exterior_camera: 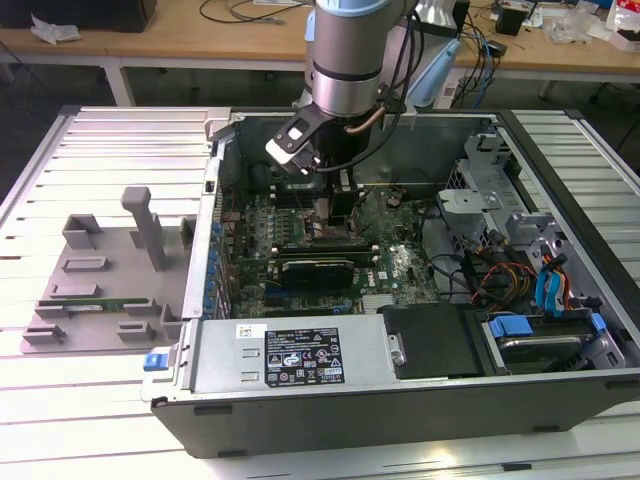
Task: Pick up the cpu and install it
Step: 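Place the cpu into insertion slot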
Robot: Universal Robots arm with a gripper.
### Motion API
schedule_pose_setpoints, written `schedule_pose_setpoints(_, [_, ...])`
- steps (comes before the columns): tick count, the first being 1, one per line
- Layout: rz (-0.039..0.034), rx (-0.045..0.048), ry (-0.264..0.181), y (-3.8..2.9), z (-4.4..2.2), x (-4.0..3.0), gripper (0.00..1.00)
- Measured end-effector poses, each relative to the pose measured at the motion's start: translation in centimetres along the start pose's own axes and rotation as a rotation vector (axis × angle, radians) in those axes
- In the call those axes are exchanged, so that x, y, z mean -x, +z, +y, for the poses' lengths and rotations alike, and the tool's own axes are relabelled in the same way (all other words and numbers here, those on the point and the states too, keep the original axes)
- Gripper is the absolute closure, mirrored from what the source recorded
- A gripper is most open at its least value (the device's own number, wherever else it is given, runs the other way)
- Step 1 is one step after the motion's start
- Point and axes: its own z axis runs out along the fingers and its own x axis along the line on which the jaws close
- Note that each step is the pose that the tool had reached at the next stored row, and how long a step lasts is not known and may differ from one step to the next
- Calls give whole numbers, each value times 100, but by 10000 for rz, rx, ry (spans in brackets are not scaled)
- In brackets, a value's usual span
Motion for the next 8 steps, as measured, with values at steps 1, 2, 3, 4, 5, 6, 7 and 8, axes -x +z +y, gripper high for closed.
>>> schedule_pose_setpoints(1, [1,0,-1,4,0,0,45])
schedule_pose_setpoints(2, [1,1,0,17,0,0,45])
schedule_pose_setpoints(3, [0,0,0,22,0,-1,45])
schedule_pose_setpoints(4, [0,0,0,28,0,-1,45])
schedule_pose_setpoints(5, [0,0,-1,35,0,-1,45])
schedule_pose_setpoints(6, [1,0,0,44,0,-1,45])
schedule_pose_setpoints(7, [0,0,0,52,0,-1,45])
schedule_pose_setpoints(8, [0,0,0,56,0,-1,45])
